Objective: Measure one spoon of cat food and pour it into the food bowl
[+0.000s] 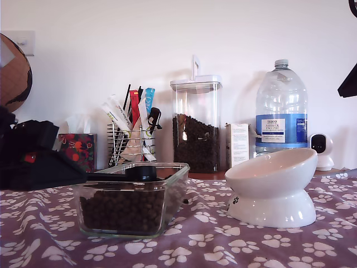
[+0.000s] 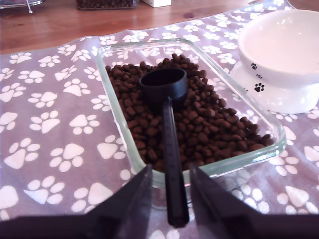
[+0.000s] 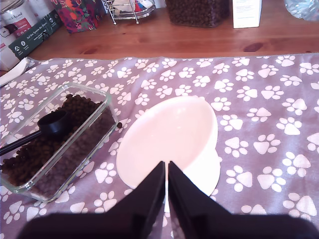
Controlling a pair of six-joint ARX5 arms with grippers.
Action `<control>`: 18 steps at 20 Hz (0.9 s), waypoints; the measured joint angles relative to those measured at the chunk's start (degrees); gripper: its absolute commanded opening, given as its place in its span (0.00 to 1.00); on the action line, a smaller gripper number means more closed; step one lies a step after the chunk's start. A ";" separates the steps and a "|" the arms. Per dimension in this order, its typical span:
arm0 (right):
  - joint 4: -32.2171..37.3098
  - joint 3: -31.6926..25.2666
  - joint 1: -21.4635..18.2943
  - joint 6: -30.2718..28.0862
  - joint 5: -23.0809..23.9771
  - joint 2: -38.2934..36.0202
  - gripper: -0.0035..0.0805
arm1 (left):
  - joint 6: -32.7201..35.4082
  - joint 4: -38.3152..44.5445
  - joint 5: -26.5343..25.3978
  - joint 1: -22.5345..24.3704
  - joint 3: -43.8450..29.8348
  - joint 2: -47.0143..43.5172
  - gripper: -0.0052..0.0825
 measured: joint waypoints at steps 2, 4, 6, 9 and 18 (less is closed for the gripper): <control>0.00 0.00 0.00 0.00 0.00 0.00 0.03 | 0.00 -0.04 -0.20 0.00 0.00 0.00 0.23; 0.00 0.00 0.00 0.00 0.00 0.00 0.03 | 0.00 -0.07 -0.24 0.00 0.00 0.00 0.14; 0.00 0.00 0.00 0.00 0.00 0.00 0.03 | 0.00 -0.04 -0.26 0.00 0.00 0.00 0.09; 0.00 0.00 0.00 0.02 0.00 0.00 0.03 | 0.04 0.04 -0.26 0.00 0.00 0.00 0.06; 0.00 0.00 0.00 0.04 0.00 0.00 0.03 | 3.02 4.24 -0.13 0.00 0.00 0.00 0.04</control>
